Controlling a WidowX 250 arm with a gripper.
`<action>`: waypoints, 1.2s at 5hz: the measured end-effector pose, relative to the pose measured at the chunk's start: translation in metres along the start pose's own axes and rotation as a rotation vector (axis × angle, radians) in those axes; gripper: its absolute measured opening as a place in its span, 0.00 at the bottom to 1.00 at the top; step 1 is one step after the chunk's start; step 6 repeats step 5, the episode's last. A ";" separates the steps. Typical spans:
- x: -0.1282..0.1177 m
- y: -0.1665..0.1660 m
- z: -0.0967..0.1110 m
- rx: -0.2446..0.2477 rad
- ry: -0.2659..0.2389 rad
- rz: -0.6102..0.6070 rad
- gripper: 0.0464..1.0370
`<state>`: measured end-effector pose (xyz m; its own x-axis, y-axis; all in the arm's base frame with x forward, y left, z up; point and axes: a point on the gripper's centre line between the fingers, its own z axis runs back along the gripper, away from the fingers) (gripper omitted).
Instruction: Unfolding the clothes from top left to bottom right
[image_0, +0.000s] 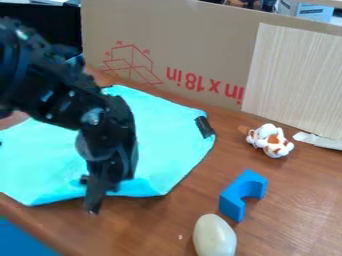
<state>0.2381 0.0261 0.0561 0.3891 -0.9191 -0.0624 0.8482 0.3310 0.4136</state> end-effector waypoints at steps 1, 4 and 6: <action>0.002 0.018 0.017 -0.150 -0.078 0.029 0.15; -0.034 0.082 0.052 -0.525 -0.204 0.089 0.95; -0.061 0.106 0.050 -0.485 -0.203 0.160 0.96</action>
